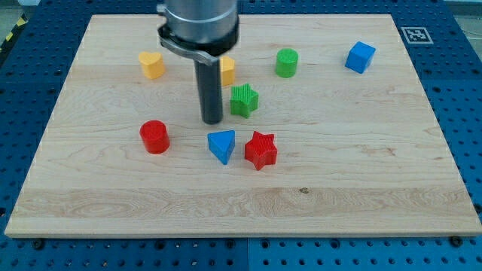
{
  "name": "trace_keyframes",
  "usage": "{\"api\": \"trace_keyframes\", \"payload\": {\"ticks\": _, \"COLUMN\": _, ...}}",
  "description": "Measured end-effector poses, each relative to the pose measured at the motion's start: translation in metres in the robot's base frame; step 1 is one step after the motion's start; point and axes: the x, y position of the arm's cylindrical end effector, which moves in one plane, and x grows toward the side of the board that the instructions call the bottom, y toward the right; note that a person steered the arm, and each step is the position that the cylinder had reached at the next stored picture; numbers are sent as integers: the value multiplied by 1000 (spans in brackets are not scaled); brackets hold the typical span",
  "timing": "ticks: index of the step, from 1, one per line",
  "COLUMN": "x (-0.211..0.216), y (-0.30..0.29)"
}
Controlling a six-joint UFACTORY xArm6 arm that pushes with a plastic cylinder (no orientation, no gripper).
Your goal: Move the red circle slightly near to the blue triangle
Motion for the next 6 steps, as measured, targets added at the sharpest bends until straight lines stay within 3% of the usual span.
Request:
{"api": "trace_keyframes", "payload": {"ticks": 2, "x": -15, "y": -112}}
{"api": "trace_keyframes", "payload": {"ticks": 3, "x": 10, "y": -124}}
{"api": "trace_keyframes", "payload": {"ticks": 5, "x": 53, "y": -82}}
{"api": "trace_keyframes", "payload": {"ticks": 6, "x": 55, "y": -90}}
